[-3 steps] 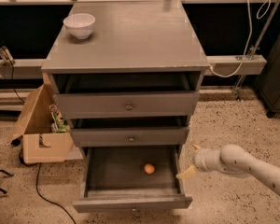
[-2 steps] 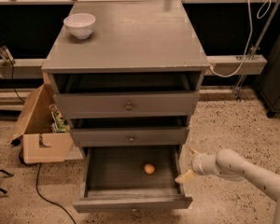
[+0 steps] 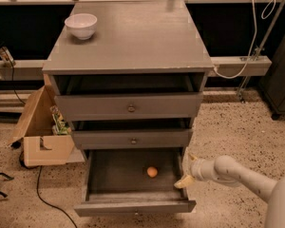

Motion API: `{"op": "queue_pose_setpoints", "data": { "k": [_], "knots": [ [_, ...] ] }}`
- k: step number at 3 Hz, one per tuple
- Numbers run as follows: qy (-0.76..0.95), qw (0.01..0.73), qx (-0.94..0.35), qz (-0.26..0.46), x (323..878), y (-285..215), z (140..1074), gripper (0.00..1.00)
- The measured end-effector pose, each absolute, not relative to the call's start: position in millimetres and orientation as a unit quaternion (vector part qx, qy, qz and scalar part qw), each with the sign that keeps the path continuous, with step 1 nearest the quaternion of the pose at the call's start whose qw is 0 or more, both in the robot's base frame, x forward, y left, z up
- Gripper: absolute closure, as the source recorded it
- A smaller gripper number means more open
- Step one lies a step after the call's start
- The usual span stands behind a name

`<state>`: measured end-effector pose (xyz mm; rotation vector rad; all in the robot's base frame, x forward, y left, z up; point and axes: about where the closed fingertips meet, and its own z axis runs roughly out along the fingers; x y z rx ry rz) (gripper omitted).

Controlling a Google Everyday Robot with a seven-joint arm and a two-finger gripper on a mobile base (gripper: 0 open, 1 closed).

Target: Pick orange from bottom drawer and place on counter

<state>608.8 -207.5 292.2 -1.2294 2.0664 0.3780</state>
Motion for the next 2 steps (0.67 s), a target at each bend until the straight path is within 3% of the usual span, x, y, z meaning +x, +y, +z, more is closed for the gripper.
{"op": "queue_pose_setpoints", "data": {
  "k": [2],
  "knots": [
    [0.792,0.357,-0.469,0.163,628.4,-164.7,214.7,0.0]
  ]
}}
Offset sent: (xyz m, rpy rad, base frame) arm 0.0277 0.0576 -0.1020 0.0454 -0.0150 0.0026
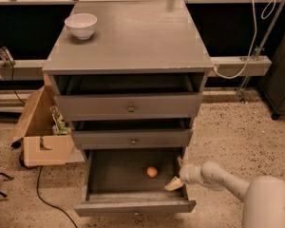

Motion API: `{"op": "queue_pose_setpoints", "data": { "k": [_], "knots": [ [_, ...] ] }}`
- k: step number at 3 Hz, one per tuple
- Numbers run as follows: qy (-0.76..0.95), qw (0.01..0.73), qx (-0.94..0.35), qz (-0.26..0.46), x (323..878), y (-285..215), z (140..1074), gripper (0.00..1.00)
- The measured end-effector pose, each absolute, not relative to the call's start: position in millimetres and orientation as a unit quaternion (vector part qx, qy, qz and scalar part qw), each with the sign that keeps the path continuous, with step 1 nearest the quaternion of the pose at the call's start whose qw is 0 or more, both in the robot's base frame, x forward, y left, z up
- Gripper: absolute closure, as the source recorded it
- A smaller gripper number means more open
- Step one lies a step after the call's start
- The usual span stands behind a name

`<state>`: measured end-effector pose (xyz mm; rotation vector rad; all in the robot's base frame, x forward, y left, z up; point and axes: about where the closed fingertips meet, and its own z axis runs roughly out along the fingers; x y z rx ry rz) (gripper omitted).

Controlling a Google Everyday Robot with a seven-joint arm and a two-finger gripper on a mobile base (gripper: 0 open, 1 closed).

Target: Pick orange from bottom drawer and place on counter

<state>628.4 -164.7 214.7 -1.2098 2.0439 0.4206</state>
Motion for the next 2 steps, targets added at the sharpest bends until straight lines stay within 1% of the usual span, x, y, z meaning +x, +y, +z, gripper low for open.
{"op": "queue_pose_setpoints", "data": {
  "k": [1,2],
  "knots": [
    [0.785,0.352,-0.483,0.161,628.3,-133.0,197.2,0.0],
    [0.784,0.342,-0.49,0.168,632.5,-112.9,182.8,0.0]
  ]
}}
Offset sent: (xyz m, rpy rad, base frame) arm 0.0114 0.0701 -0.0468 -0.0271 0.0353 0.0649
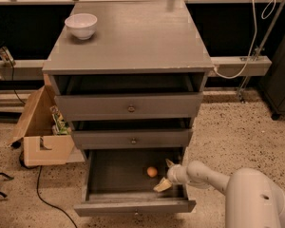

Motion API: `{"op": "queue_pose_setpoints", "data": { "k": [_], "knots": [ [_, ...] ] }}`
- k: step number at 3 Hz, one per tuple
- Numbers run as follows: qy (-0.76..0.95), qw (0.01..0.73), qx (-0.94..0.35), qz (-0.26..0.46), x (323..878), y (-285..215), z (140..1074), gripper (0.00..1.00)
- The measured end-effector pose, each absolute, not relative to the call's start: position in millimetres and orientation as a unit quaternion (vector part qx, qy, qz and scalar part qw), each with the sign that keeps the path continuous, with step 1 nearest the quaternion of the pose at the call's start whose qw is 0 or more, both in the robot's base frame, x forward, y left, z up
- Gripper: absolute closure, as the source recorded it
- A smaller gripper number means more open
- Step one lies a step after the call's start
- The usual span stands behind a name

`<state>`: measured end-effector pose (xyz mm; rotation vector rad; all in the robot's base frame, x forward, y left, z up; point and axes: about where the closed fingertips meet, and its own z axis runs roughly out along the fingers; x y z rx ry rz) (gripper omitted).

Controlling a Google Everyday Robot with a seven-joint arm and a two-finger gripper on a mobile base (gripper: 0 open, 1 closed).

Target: Pick orange from bottom drawer and place on counter

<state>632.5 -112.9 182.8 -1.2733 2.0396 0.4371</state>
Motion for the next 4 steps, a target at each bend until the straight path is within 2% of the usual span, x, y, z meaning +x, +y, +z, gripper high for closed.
{"op": "queue_pose_setpoints", "data": {
  "k": [4],
  "knots": [
    [0.793,0.337,-0.458,0.218,669.6,-71.6,140.6,0.0]
  ]
}}
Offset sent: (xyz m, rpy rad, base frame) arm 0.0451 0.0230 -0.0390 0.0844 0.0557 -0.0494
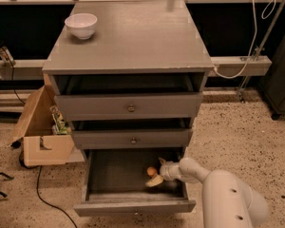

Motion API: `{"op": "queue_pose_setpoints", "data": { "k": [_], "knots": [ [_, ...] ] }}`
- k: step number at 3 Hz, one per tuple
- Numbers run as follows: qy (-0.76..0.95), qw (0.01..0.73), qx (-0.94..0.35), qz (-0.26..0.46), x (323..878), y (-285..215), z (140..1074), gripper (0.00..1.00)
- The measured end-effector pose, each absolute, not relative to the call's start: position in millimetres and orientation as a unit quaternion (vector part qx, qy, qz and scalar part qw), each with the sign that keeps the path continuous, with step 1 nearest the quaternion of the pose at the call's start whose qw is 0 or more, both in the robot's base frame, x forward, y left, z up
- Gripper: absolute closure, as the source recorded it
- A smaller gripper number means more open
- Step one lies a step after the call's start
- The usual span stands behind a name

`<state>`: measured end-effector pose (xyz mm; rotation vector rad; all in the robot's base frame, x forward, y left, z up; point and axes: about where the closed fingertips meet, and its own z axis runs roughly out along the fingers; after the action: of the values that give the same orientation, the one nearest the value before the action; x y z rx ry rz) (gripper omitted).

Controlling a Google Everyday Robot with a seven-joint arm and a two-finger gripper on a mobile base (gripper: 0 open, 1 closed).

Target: Pick orange from bottom drawer and place on counter

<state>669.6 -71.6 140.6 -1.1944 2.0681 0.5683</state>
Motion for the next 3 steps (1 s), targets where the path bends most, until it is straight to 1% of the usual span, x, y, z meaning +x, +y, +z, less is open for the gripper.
{"op": "queue_pose_setpoints", "data": {
  "k": [1,3],
  "knots": [
    [0.793,0.329,-0.461,0.226,670.0,-59.9,134.4,0.03],
    [0.79,0.323,-0.465,0.235,664.9,-53.1,126.1,0.48]
  ]
}}
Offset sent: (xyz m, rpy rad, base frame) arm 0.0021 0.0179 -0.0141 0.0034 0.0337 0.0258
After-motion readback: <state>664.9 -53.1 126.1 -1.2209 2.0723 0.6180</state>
